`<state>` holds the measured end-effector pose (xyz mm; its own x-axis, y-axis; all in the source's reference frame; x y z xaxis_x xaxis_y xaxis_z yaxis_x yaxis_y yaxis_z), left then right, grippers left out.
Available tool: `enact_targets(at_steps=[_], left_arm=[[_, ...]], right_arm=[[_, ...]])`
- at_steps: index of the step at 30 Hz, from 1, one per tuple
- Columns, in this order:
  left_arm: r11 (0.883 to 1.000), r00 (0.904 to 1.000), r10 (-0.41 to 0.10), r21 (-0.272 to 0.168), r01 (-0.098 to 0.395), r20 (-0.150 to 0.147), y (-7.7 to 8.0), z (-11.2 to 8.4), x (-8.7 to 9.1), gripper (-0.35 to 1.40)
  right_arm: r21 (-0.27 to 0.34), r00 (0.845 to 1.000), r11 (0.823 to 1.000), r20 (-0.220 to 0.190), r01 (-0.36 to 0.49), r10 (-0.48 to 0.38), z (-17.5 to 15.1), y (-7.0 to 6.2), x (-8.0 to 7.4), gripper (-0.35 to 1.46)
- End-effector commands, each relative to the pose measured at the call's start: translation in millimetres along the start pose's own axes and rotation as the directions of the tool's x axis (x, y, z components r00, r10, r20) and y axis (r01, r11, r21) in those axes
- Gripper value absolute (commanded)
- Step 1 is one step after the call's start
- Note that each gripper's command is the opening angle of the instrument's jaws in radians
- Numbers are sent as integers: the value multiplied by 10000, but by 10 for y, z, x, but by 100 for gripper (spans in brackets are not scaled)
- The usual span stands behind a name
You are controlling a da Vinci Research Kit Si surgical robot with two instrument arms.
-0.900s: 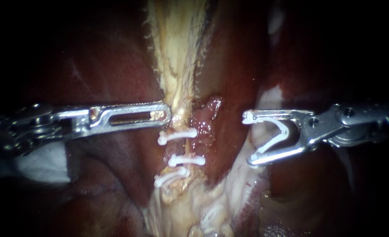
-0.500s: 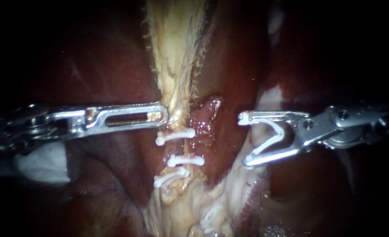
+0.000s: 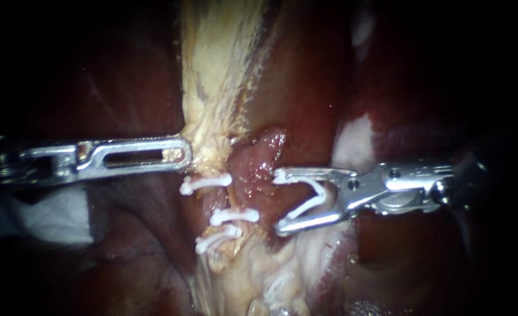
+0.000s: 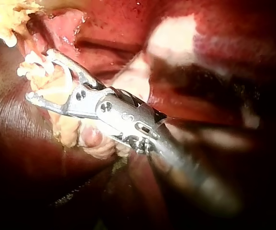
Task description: Clipping second clip right tube
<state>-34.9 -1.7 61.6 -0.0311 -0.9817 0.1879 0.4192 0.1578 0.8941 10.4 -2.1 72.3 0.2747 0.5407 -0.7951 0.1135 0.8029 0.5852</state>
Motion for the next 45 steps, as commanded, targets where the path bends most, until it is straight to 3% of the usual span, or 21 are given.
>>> enact_targets(at_steps=[1, 5, 15, 21, 29, 38, 45], left_arm=[[10000, 10000, 3, -23, -3, 16, -2, 0, 0, -35], [10000, 10000, -5, -9, 5, 42, -6, -1, 2, -35], [10000, 10000, -10, -8, 10, 41, -13, -3, 4, -35], [10000, 10000, -13, -32, 14, 62, -16, -3, 4, -35], [10000, 10000, -14, -33, 15, 64, -16, -2, 4, -35], [10000, 10000, -11, -26, 11, 57, -14, -2, 3, -35], [10000, 10000, -11, -26, 11, 58, -13, -1, 3, -35]], right_arm=[[8, 10000, 10000, 14, -60, 60, 5, 1, -4, 60], [66, 9999, 9999, 67, -141, 141, 27, 10, -17, 60], [172, 9995, 9994, 122, -288, 286, 61, 30, -28, 60], [352, 9992, 9988, 239, -337, 328, 82, 33, -44, 60], [719, 9987, 9965, 303, -426, 405, 98, 25, -49, 60], [1857, 9990, 9817, 260, -418, 377, 106, 2, -42, 53], [1934, 9992, 9805, 232, -350, 311, 112, 0, -39, 51]])
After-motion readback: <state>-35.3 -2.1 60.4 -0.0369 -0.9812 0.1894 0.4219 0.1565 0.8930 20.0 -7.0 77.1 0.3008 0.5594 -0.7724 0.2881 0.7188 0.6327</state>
